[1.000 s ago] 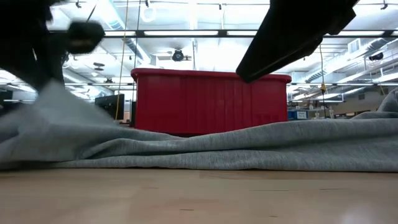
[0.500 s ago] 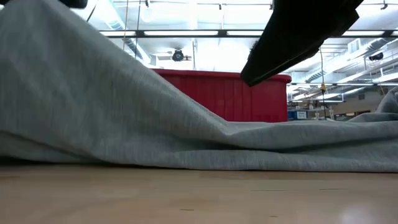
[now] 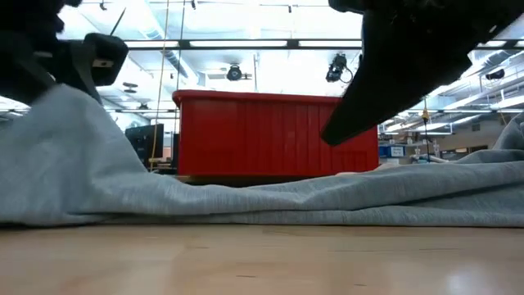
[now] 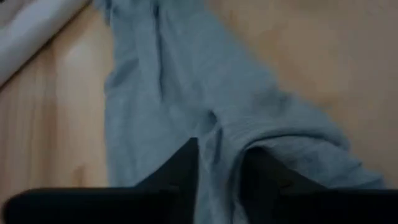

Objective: Fold Laundry from Bin
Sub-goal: Fold the gray shirt

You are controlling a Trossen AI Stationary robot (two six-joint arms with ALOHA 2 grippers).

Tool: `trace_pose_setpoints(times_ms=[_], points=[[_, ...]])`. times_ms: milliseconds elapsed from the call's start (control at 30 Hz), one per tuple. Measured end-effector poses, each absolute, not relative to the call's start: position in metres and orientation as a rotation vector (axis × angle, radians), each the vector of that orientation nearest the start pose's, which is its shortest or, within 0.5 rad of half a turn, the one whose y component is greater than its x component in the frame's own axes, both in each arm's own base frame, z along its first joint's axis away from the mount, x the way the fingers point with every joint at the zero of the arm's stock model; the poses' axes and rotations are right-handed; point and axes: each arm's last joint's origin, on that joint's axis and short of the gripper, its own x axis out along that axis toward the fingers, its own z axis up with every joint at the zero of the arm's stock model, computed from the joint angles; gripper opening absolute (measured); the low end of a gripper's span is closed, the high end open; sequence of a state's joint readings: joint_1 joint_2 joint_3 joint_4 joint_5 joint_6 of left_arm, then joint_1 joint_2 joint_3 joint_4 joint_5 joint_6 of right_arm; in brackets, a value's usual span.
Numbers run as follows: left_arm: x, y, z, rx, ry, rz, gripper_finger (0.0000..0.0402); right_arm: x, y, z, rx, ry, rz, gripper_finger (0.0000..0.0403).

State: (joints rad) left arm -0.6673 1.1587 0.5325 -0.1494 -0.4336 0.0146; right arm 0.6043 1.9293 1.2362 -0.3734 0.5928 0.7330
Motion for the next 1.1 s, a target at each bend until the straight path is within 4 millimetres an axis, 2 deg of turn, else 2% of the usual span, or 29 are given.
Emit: trace_pose_setpoints(times_ms=[167,267,533,633,733,833,967,1100], points=[[0.180,-0.136,0.199,0.318,0.605,-0.401,0.0218,0.328,0.206,0.164,0.098,0.838,-0.266,0.0154],[0.183,-0.141,0.212,0.233,0.590,-0.484,0.0250,0.327,0.206,0.167,0.093,0.858,-0.282,0.0154],[0.180,-0.139,0.204,0.086,0.754,-0.472,0.0251,0.318,0.203,0.164,0.098,0.927,-0.349,0.0154],[0.179,-0.136,0.201,0.138,0.769,-0.420,0.0243,0.314,0.200,0.162,0.092,0.954,-0.394,0.0154],[0.180,-0.125,0.198,0.218,0.773,-0.205,0.0233,0.315,0.196,0.162,0.091,0.950,-0.420,0.0154],[0.187,-0.106,0.193,0.200,0.816,-0.028,0.0223,0.316,0.194,0.162,0.100,0.965,-0.413,0.0154],[0.194,-0.075,0.186,0.170,0.920,0.131,0.0210,0.315,0.195,0.162,0.096,0.963,-0.410,0.0154],[0.199,-0.044,0.181,0.149,1.022,0.211,0.0204,0.316,0.196,0.162,0.097,0.959,-0.408,0.0154]])
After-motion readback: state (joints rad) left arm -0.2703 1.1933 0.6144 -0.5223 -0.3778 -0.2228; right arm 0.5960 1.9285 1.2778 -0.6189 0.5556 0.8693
